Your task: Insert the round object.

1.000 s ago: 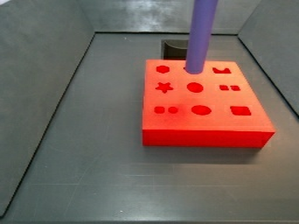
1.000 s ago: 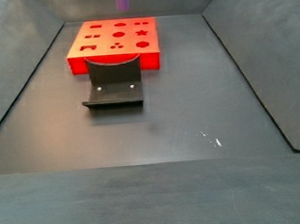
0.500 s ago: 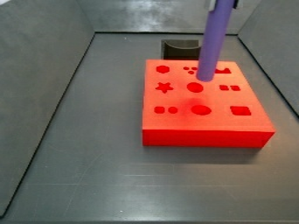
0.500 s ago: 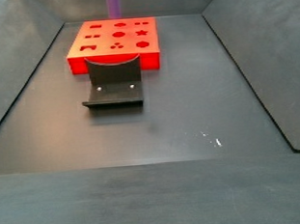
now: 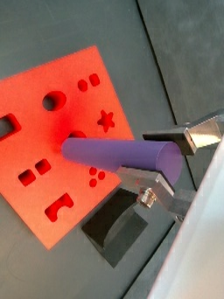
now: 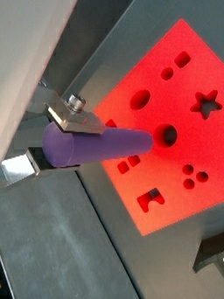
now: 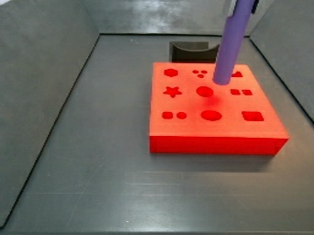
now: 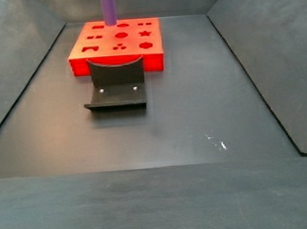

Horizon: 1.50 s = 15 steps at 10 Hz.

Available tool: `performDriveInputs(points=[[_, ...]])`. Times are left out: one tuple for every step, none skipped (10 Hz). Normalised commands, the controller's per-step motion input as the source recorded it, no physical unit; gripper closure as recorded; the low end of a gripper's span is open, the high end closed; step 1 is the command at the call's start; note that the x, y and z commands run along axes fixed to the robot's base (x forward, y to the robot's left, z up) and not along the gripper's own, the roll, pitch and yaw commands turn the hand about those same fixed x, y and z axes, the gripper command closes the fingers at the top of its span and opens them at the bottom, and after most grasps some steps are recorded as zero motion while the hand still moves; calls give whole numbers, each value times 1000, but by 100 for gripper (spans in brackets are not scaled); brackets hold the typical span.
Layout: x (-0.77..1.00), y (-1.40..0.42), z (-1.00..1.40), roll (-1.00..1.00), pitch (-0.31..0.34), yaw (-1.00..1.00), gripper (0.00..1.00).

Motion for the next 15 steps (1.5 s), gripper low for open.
performDriveInputs(points=[[-91, 0, -274, 117, 27, -57, 100], [-211, 0, -289, 123, 26, -114, 100], [-211, 0, -263, 100, 16, -140, 100], [-214, 0, -229, 71, 7, -143, 100], [-43, 0, -160, 6, 0, -74, 100], [186, 0, -200, 51, 0, 0, 100], [166, 0, -211, 61, -7, 0, 100], [23, 29, -191, 64, 0, 0, 100], [0, 26, -206, 46, 0, 0, 100], [-114, 103, -183, 36, 0, -54, 100], [-254, 251, -174, 0, 0, -177, 100], [-177, 286, -151, 0, 0, -166, 100], [-117, 109, -100, 0, 0, -100, 100], [0, -69, 0, 0, 0, 0, 100], [0, -57, 0, 57, 0, -11, 100]])
